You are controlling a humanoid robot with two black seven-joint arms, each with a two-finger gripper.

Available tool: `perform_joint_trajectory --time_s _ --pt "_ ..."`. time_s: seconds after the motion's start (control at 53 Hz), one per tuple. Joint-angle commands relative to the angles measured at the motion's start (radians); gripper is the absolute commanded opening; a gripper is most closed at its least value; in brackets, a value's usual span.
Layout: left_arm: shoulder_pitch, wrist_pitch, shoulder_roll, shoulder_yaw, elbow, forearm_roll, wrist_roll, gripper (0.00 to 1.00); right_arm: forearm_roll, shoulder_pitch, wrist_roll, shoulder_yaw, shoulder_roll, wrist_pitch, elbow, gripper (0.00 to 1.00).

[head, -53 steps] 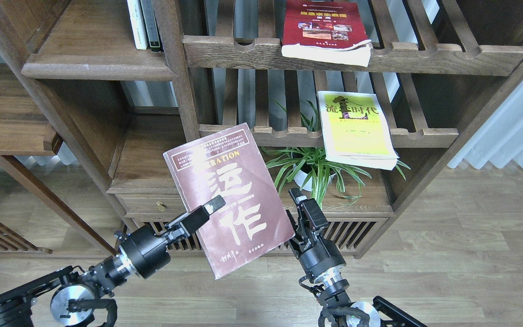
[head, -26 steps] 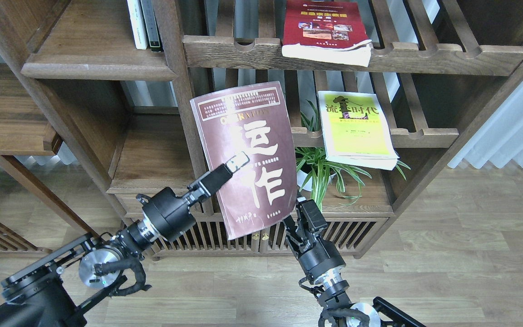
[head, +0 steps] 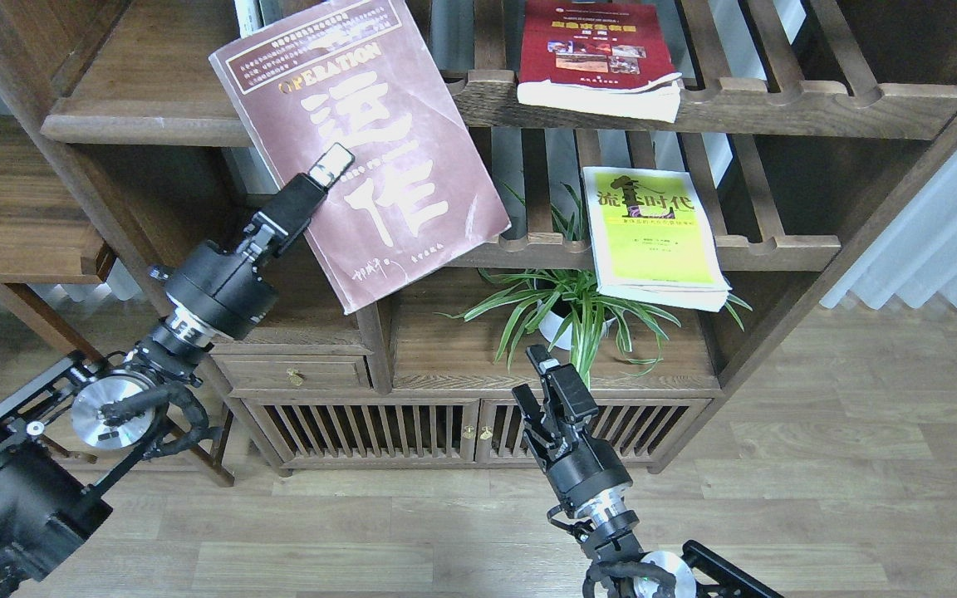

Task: Organize books on shelf
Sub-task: 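Lift the maroon book with the left gripper up toward the top shelf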

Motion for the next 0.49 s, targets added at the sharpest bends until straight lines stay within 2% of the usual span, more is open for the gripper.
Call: perform_joint_trajectory --time_s 0.0,0.076,0.227,0.283,0.302,0.359,0.472 --pt "-0.020 0.001 0.050 -0.018 0.000 -0.038 -0.005 0.00 0.000 0.003 0.000 0.001 0.000 0.000 -0.006 0.92" --pt "-0.031 0.001 0.076 -0.023 0.000 -0.055 -0.019 0.00 0.000 0.003 0.000 0.001 0.000 0.000 -0.007 0.92" --pt "-0.057 0.001 0.139 -0.071 0.000 -0.061 -0.085 0.00 0.000 0.003 0.000 0.001 0.000 0.000 -0.009 0.92" --pt "-0.072 0.001 0.171 -0.084 0.000 -0.065 -0.117 0.00 0.000 0.003 0.000 0.001 0.000 0.000 -0.010 0.92" --pt "-0.086 0.001 0.209 -0.093 0.000 -0.066 -0.152 0.00 0.000 0.008 0.000 0.001 0.000 0.000 -0.013 0.92" --pt "-0.100 0.001 0.240 -0.104 0.000 -0.071 -0.178 0.00 0.000 0.011 0.000 0.001 0.000 0.000 -0.021 0.92" --pt "-0.114 0.001 0.261 -0.120 0.000 -0.087 -0.192 0.00 0.000 0.014 0.000 0.001 0.000 0.000 -0.024 0.92"
